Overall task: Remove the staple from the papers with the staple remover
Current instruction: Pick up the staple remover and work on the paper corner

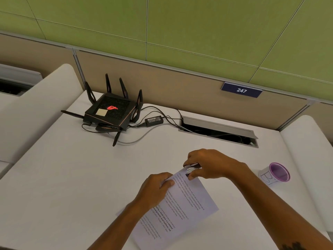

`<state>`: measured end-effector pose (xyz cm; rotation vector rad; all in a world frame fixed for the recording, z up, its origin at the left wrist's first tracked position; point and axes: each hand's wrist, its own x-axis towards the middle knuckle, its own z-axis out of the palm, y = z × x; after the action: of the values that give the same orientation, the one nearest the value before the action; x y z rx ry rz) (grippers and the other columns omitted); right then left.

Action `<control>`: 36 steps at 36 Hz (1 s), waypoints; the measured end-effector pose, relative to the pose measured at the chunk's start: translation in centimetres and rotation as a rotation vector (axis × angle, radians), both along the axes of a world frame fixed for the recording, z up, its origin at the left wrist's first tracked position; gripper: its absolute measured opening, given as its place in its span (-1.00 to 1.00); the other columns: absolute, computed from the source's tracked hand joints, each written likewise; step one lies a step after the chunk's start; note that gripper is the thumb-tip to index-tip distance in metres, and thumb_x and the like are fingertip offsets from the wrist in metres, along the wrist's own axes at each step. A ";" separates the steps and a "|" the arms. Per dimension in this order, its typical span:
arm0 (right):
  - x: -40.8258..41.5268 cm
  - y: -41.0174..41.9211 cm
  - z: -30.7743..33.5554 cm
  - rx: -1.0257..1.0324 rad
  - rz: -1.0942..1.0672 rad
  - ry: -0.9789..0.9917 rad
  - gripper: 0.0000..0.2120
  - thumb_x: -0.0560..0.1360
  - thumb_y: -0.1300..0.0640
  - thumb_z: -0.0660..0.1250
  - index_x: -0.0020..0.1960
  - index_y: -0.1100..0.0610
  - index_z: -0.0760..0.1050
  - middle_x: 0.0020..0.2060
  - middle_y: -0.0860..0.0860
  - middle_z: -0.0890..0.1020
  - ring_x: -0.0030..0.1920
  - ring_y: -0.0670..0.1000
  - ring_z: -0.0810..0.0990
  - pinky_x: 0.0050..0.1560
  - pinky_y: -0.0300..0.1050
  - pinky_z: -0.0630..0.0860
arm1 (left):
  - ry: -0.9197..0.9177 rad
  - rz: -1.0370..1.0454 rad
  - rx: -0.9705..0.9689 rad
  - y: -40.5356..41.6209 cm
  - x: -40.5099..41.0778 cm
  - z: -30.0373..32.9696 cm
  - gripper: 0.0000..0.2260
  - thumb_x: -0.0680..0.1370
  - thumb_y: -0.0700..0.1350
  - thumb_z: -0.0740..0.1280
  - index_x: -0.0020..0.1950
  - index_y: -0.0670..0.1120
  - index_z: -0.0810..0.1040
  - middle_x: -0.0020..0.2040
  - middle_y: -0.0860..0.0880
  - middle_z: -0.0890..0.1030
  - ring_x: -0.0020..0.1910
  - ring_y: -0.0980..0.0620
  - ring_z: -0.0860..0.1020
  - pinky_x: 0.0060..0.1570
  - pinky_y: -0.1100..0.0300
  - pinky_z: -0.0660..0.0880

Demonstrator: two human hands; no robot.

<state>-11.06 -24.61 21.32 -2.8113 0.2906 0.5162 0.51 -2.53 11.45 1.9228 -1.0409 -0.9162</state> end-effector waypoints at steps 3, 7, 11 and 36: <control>0.0 0.2 0.1 0.005 -0.003 0.002 -0.56 0.55 -0.25 0.42 0.36 -0.11 0.60 0.15 -0.19 0.65 0.02 -0.12 0.55 -0.07 -0.29 0.45 | -0.005 -0.003 -0.001 0.0 0.1 -0.1 -0.85 0.73 0.13 0.26 0.18 0.15 0.59 0.03 0.12 0.74 -0.15 0.04 0.77 -0.13 0.22 0.73; 0.1 0.5 0.3 0.008 -0.009 -0.002 -0.60 0.56 -0.22 0.42 0.33 -0.10 0.63 0.11 -0.18 0.66 0.01 -0.09 0.59 -0.06 -0.29 0.49 | -0.012 -0.008 -0.002 -0.1 0.2 -0.3 -0.85 0.73 0.13 0.26 0.18 0.15 0.60 0.03 0.12 0.74 -0.15 0.05 0.77 -0.11 0.20 0.73; 0.0 0.6 0.5 0.006 -0.016 -0.019 -0.64 0.57 -0.20 0.43 0.31 -0.09 0.64 0.07 -0.19 0.66 -0.02 -0.08 0.60 -0.11 -0.33 0.43 | -0.013 -0.012 -0.002 -0.2 0.3 -0.4 -0.87 0.72 0.14 0.26 0.17 0.18 0.57 0.06 0.11 0.74 -0.14 0.06 0.77 -0.11 0.21 0.74; 0.2 1.9 2.5 -0.101 0.049 -0.085 -0.82 0.62 -0.03 0.41 0.17 -0.02 0.70 -0.05 -0.08 0.70 -0.08 -0.03 0.64 0.00 -0.07 0.65 | 0.075 0.006 -0.179 -4.3 -1.2 2.4 -0.73 0.56 0.41 0.31 0.20 0.38 0.45 0.02 0.50 0.56 -0.02 0.38 0.63 -0.14 0.52 0.48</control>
<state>-10.84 -22.74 23.84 -2.9355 0.2366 0.4017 -0.70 -6.82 13.85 1.7303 -1.0367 -0.8554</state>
